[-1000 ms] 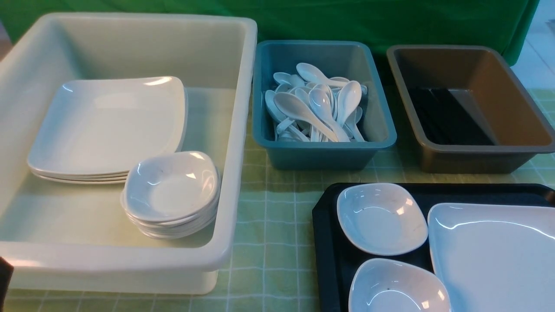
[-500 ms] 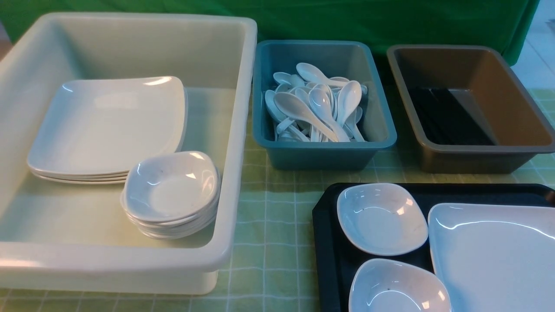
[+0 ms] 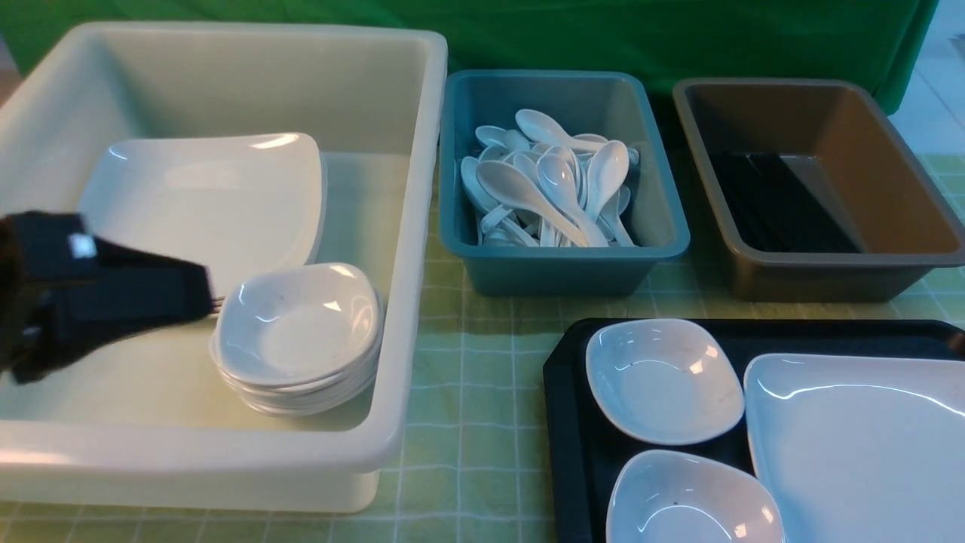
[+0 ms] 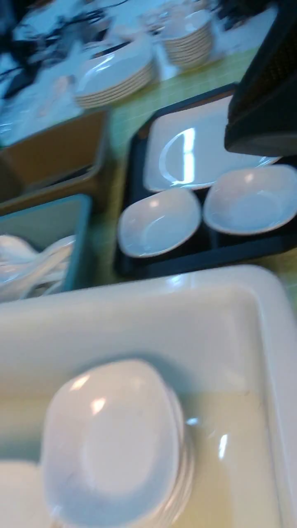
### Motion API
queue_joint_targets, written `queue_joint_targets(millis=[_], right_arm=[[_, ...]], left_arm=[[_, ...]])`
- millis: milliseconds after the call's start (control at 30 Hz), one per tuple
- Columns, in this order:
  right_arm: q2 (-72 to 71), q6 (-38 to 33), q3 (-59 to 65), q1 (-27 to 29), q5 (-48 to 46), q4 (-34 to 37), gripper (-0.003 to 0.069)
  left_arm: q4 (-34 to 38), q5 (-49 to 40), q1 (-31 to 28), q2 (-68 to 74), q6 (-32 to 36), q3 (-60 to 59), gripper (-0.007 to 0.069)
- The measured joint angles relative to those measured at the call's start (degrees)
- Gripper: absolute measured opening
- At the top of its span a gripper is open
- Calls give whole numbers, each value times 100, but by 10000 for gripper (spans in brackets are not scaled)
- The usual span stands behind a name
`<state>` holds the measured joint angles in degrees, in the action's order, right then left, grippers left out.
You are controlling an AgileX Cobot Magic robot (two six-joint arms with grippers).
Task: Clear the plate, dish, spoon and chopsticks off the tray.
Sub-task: Use the left arm to grab a small plate from the dinner plate
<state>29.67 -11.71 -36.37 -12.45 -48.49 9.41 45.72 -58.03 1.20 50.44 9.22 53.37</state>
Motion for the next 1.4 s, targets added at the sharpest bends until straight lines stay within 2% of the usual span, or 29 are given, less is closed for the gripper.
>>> queue_joint_targets(millis=[100,200,367,500,533,667,733,833,1100,1400], right_arm=[[0,0,0,0,0,0,54],[0,0,12,0,2,-3,59],[0,0,49,0,2,-3,67],[0,0,59,0,2,-3,71],[0,0,59,0,2,-3,71],[0,0,59,0,2,-3,72],[0,0,59,0,2,-3,74],[0,0,59,0,2,-3,78],[0,0,59,0,7,-3,87],[0,0,59,0,7,-3,95]], left_arm=[[889,-344,414,963,671,52,-13],[953,-89,1320,1795,701,59,-12],[-82,461,3027,2951,-64,466,20],[-1069,439,3869,4044,-650,1375,106],[-1131,439,3894,4094,-682,1423,111],[-1501,438,4232,4953,-798,2283,219],[-1711,373,4343,5458,-709,2764,281],[-1828,318,4387,5895,-513,3116,330],[-2042,448,4387,6459,-188,3418,348],[-2142,881,4387,6756,-154,3424,348]])
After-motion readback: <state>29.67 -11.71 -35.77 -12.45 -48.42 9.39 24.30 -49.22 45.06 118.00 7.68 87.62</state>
